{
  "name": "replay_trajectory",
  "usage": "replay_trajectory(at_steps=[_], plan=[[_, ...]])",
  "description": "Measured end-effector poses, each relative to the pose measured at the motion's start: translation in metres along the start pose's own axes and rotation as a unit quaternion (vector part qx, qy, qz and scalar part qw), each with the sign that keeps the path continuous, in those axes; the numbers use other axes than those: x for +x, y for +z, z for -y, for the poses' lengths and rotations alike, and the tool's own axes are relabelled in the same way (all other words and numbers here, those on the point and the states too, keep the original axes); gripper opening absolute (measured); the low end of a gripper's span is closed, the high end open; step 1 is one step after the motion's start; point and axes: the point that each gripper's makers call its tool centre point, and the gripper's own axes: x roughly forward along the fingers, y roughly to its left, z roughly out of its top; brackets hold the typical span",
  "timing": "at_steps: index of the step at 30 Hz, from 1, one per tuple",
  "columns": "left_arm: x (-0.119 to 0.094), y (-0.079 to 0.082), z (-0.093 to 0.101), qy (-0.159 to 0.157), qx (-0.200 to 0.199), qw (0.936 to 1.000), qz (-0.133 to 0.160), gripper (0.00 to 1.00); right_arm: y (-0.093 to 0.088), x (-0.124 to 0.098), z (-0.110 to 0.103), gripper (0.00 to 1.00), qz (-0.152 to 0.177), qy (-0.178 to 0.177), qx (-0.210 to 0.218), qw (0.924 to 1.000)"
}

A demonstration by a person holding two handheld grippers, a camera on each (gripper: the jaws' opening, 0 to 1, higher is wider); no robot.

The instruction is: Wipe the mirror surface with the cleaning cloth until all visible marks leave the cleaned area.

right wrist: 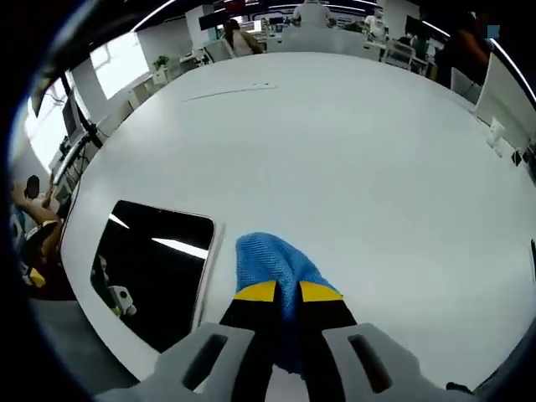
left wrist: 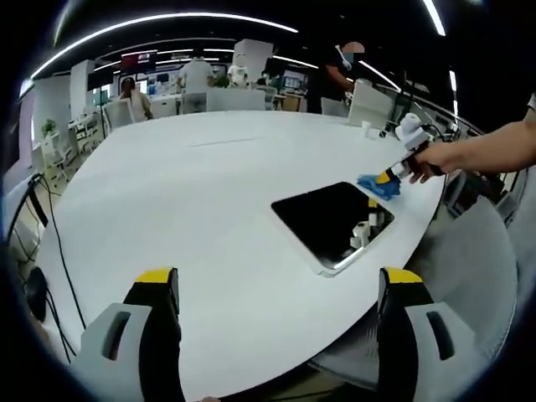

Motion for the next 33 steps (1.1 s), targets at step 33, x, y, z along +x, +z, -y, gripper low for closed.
replay_trajectory(at_steps=[33], plan=[[0.002, 0.016, -0.015, 0.006, -0.008, 0.9995, 0.029, 0.99, 0.023, 0.037, -0.072, 0.03, -0.038, 0.016, 0.054, 0.9977]])
